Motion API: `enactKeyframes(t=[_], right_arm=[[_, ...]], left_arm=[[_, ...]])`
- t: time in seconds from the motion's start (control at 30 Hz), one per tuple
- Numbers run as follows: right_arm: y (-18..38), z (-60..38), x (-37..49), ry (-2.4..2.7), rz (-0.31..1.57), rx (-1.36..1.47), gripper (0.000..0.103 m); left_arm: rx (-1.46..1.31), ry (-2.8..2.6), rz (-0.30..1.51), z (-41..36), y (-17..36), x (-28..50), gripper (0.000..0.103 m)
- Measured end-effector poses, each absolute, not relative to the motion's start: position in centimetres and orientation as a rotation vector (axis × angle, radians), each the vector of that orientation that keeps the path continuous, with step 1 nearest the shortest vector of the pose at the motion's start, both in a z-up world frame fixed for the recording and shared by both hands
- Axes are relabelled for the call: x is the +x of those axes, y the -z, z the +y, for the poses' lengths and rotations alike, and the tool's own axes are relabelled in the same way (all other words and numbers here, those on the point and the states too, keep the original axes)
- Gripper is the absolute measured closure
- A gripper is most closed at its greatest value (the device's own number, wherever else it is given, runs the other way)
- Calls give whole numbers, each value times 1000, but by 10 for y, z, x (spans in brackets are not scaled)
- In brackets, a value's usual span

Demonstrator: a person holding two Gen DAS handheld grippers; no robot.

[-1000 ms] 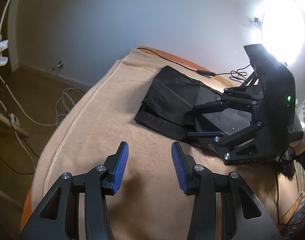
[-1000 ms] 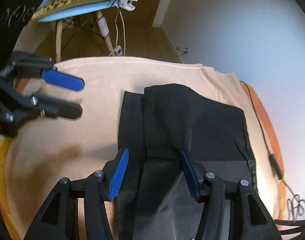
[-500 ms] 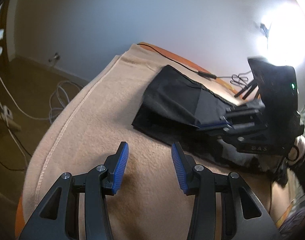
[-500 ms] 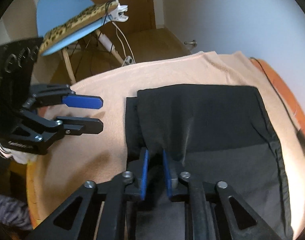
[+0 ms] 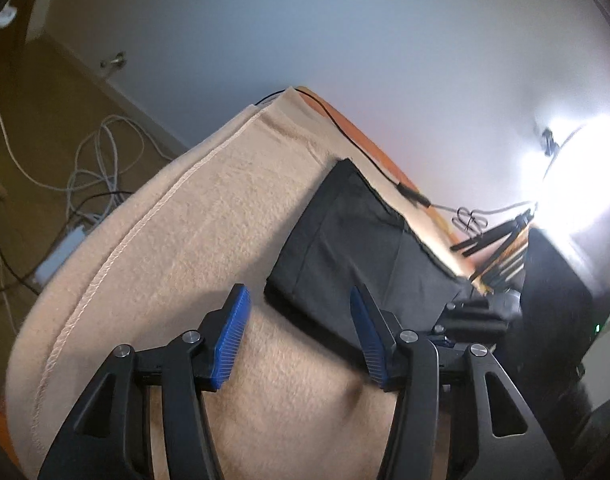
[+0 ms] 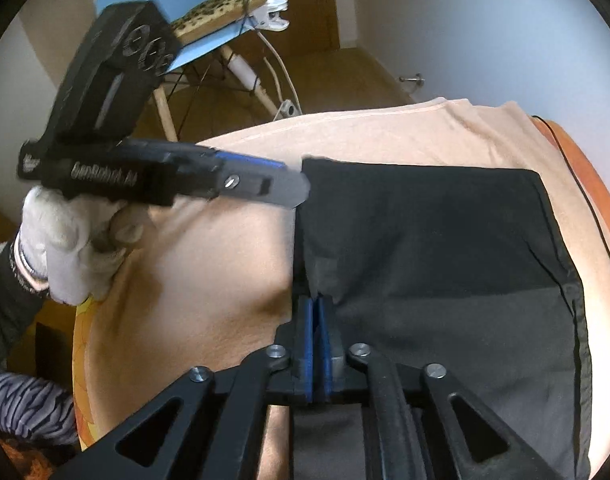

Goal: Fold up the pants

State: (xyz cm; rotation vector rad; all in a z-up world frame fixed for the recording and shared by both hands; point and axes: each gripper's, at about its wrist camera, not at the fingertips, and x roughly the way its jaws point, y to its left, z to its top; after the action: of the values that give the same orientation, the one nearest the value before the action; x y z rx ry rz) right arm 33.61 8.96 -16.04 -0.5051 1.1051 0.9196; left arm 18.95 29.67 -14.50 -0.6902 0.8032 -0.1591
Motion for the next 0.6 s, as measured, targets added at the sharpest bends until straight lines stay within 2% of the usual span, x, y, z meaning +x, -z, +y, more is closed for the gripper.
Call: enactKeyframes(t=[0.07,0.23,0.47,0.6], right_arm=[[157,87,333,-912,1088,-508,72],[156,89,325,-876,1050,-553,72],[162,106,306,-844,968,-654,65],[155,92,304,-847,968,-604,65]], left_arm=[[-708,164,805,297,146,195,52],[-717,162,811,296,146,199,52],[-757,192,815,297,147,201,52],[-738,201,818,293,146,201,54]])
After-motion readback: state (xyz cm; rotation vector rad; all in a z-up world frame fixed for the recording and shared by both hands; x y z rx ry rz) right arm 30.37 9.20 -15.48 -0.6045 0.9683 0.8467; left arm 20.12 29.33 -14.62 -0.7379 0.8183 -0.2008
